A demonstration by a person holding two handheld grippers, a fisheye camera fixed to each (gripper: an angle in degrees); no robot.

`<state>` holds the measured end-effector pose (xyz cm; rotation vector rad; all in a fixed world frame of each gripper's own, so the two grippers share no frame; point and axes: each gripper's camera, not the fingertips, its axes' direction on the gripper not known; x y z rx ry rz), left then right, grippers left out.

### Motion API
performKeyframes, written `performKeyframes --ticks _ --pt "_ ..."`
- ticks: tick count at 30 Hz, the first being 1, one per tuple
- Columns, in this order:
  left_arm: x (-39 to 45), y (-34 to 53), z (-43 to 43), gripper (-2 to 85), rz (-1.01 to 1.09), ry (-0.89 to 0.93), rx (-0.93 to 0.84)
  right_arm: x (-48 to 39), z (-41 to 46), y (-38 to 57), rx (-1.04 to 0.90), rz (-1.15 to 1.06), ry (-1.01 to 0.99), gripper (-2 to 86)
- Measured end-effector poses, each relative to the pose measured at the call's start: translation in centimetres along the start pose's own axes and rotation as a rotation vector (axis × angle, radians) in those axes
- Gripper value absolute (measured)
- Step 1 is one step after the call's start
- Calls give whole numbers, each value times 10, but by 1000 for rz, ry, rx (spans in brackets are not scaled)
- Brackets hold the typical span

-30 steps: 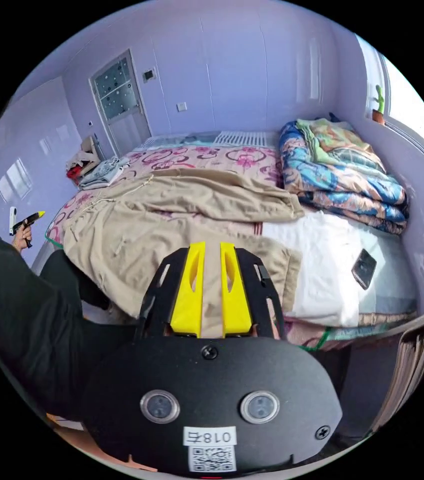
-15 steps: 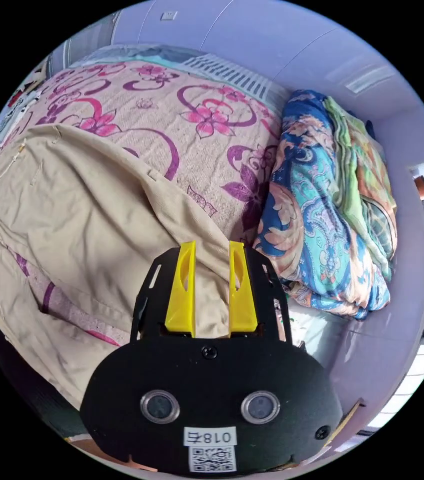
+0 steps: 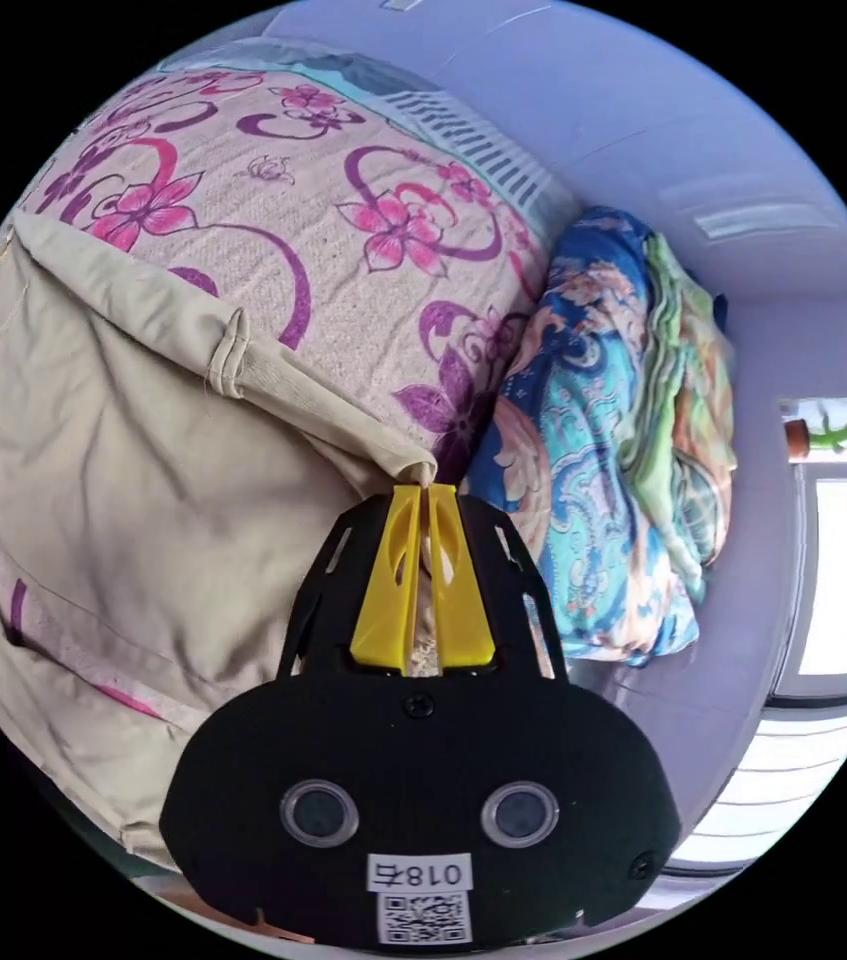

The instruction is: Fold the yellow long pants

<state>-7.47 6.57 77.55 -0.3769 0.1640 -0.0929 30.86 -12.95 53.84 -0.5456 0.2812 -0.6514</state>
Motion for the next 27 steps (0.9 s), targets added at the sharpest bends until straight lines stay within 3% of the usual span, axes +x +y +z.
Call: performKeyframes --ticks 4,8,12,18,22,27 --pt "10 -22 16 136 -16 22 -36 -7 5 -16 -20 35 131 53" --pt "19 -36 43 145 -39 19 -133 8 33 -26 -170 202 -108 112" --pt "24 -48 54 138 -89 22 -178 44 1 18 14 471 -324 110" --pt "79 -59 51 73 70 -109 -156 31 -82 120 258 550 -344 74" --pt "111 -58 37 62 159 -281 -63 -3 -121 183 278 529 -326 59" --pt "84 -74 30 61 114 -322 -20 -38 -160 265 225 533 -313 51"
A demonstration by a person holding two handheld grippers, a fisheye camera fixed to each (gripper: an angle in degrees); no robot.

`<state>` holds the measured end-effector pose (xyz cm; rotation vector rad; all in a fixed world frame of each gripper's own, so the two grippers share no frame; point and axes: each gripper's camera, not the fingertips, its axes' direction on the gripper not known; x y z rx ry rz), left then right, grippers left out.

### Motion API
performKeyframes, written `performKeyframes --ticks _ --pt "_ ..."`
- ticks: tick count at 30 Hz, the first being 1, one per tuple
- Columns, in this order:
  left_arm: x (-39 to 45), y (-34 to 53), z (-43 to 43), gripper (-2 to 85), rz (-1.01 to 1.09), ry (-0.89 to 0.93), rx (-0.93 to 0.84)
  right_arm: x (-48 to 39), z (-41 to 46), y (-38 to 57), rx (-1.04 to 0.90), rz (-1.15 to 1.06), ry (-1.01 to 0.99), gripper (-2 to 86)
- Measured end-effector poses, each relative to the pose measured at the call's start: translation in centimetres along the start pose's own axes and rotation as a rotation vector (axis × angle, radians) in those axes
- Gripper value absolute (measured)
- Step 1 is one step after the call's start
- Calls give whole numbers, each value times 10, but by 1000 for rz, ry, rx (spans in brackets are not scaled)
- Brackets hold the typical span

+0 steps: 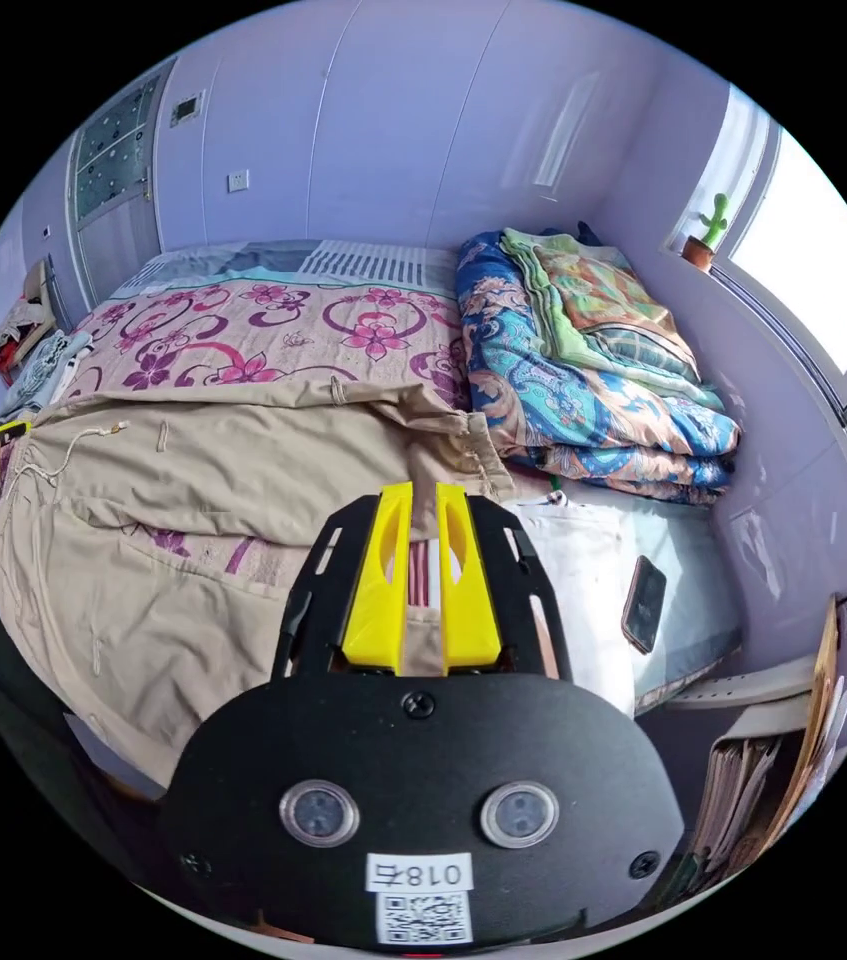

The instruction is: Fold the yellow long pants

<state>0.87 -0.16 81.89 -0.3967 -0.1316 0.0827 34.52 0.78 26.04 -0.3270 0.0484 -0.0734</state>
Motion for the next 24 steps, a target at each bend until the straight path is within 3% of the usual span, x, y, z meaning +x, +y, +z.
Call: performKeyframes --ticks 4,8,14,19,24 --pt "-25 0 42 87 -48 84 -135 3 -29 40 -11 43 -29 50" --pt "-44 34 9 115 -75 137 -46 9 -54 78 -34 73 -62 53" --pt "-65 204 -53 148 -194 381 -3 40 -72 143 -32 196 -109 48" --pt "-41 354 -52 166 -471 516 37 61 -72 190 1 310 -222 37" --pt "-12 379 -25 172 -570 524 34 74 -85 228 56 348 -251 32"
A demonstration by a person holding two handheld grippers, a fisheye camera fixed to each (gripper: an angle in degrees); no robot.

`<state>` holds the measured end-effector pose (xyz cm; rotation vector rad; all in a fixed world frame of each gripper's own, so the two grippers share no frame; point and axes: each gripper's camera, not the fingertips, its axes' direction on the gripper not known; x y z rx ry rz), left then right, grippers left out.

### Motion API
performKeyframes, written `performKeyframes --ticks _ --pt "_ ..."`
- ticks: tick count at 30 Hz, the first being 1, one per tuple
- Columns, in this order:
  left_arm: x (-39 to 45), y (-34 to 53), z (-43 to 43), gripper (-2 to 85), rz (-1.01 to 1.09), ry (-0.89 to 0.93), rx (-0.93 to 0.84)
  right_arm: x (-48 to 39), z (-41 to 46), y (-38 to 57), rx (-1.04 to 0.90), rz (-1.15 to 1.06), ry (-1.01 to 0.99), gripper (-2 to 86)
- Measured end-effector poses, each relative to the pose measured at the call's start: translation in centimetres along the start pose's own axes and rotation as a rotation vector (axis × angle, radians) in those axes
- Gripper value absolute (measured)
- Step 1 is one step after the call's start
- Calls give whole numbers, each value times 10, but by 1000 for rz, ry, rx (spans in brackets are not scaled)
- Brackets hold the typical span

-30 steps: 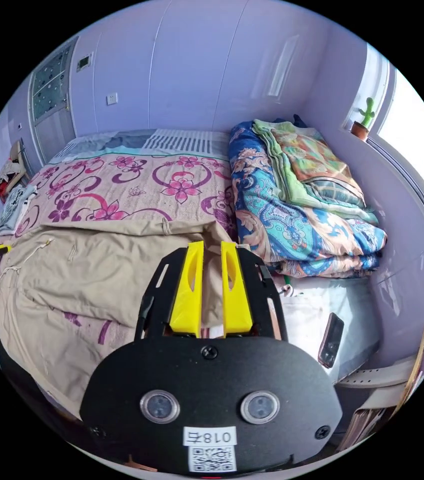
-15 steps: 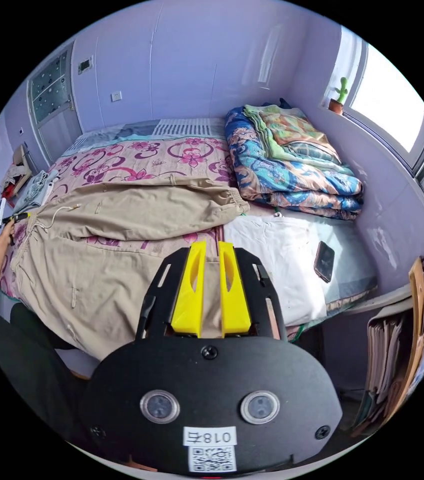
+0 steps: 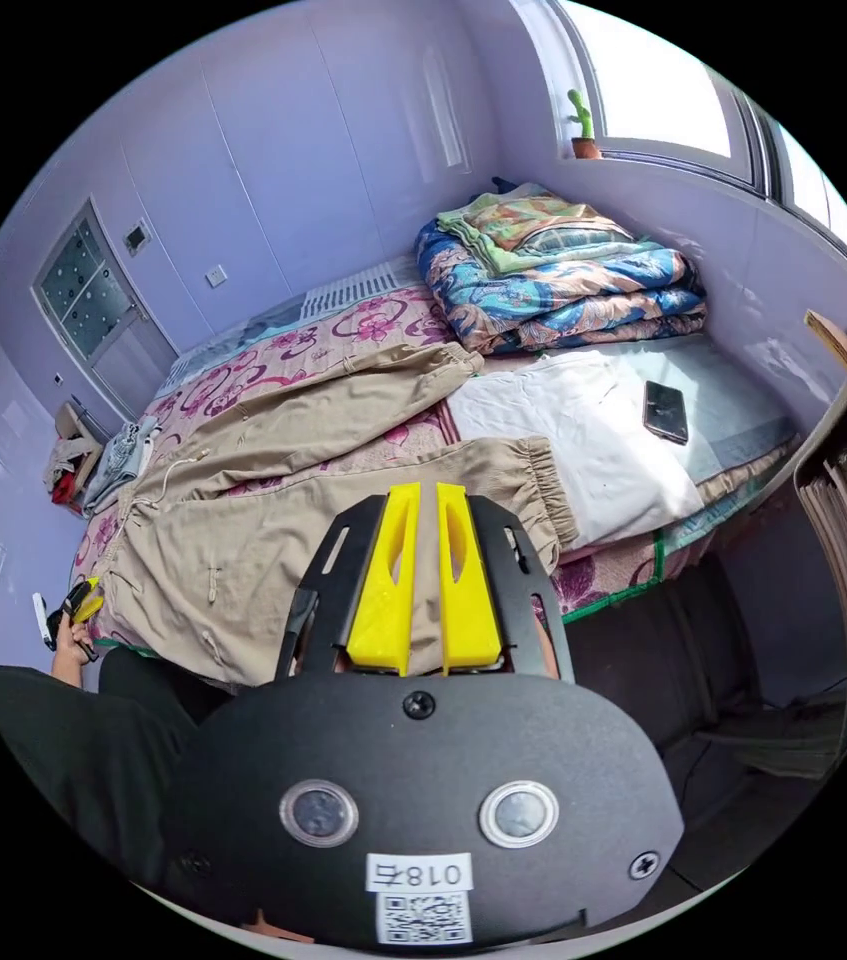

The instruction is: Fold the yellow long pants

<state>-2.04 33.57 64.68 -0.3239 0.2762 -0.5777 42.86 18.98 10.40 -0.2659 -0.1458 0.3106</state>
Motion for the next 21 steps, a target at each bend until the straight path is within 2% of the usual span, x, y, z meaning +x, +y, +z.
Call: performKeyframes --ticks 3,6,10,16,21 --pt "7 -4 17 165 -18 -41 -14 22 -14 19 28 47 -13 33" --pt "18 -3 28 115 -2 5 -12 52 -26 41 55 126 -26 37" --pt "14 6 42 53 -20 -71 11 92 -19 62 18 221 -63 59" --pt "-22 16 25 44 -3 -131 32 151 33 70 -100 363 -159 104" --pt "-53 16 33 45 0 -59 -34 199 86 69 -157 517 -283 130"
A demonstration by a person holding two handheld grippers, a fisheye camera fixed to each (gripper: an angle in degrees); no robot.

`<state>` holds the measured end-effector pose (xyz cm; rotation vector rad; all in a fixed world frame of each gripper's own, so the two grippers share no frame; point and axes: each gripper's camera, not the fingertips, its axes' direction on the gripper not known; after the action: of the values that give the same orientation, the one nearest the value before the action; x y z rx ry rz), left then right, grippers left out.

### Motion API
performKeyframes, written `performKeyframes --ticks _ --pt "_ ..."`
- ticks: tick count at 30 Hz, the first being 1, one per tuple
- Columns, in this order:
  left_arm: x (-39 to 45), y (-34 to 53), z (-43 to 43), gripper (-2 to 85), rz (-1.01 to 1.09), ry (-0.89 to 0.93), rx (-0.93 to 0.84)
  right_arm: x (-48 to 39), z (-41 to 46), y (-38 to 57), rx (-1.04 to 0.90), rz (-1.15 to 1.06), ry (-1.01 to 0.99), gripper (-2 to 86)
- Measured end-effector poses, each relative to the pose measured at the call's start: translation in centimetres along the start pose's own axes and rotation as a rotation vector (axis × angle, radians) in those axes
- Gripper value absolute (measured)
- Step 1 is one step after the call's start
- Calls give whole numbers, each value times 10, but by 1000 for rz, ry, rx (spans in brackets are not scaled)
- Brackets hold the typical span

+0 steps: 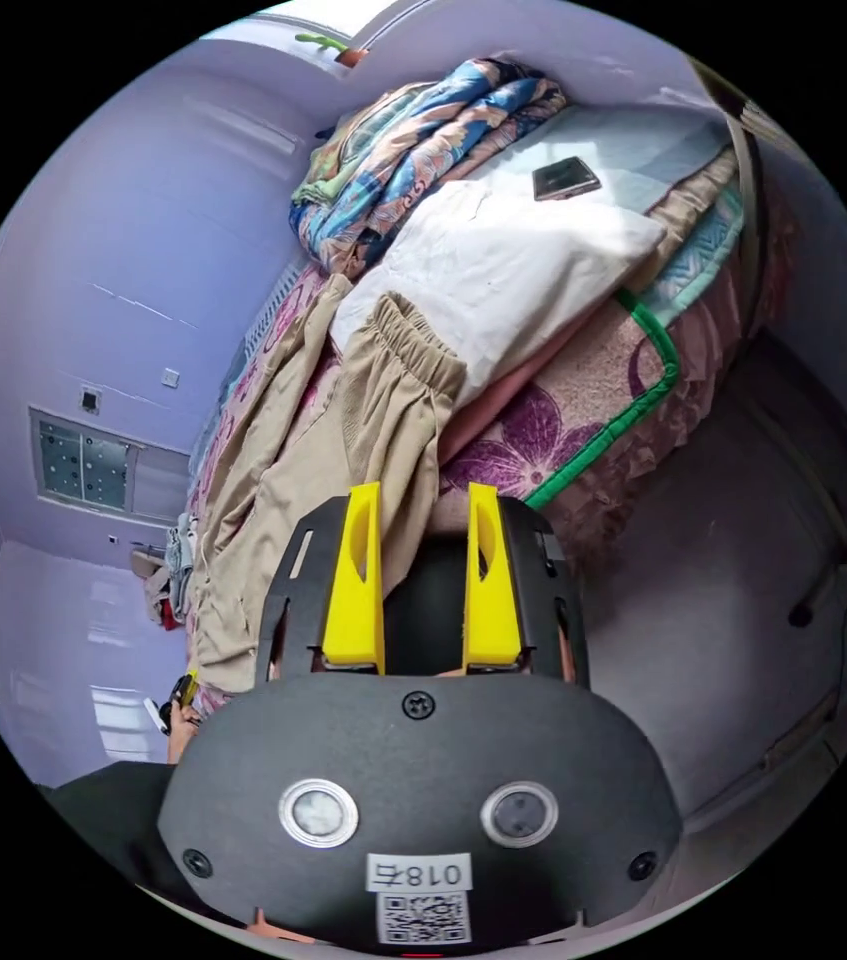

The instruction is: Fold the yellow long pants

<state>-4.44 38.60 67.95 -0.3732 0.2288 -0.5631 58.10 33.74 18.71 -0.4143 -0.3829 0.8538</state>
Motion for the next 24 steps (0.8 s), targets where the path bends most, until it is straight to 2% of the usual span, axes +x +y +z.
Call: performKeyframes --ticks 10,14,16,24 --pt "-29 -5 14 49 79 119 -40 28 17 -24 -4 54 -165 124" --pt "-40 -9 20 48 83 155 -54 31 19 -33 -5 45 -142 21" --pt "-47 -14 18 48 93 203 -47 24 14 -38 -5 19 -124 11" --pt "-68 -33 2 46 94 346 -8 -10 -27 -67 150 -42 -457 -1"
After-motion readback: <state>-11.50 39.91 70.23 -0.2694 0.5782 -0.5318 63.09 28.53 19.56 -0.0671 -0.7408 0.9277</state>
